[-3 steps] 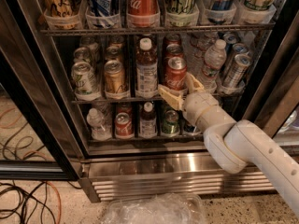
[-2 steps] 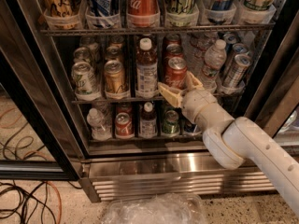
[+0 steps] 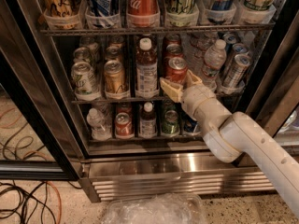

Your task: Pick coke can from middle shelf of fridge

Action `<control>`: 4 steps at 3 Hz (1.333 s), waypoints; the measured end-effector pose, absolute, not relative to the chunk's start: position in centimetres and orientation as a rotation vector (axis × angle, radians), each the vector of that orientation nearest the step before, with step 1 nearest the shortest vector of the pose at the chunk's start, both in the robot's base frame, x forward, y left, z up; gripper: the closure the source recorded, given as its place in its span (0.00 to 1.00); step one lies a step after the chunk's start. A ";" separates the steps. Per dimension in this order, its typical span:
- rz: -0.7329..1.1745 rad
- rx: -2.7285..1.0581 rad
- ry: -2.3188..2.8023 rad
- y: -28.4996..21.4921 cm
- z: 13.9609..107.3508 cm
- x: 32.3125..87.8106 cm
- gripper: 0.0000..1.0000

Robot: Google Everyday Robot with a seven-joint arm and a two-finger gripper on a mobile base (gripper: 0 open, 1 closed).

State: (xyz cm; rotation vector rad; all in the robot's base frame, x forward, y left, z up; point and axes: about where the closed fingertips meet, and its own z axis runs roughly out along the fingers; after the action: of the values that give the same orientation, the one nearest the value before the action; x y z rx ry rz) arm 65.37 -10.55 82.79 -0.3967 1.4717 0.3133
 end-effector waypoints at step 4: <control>0.288 -0.369 1.467 -11.7 83.0 67.2 0.88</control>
Offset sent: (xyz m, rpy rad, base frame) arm 0.0275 -0.0190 0.0034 0.0059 -0.0177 -0.0498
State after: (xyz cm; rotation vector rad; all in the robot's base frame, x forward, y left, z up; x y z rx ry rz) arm 67.21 -11.73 83.01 -0.3686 1.4666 0.2876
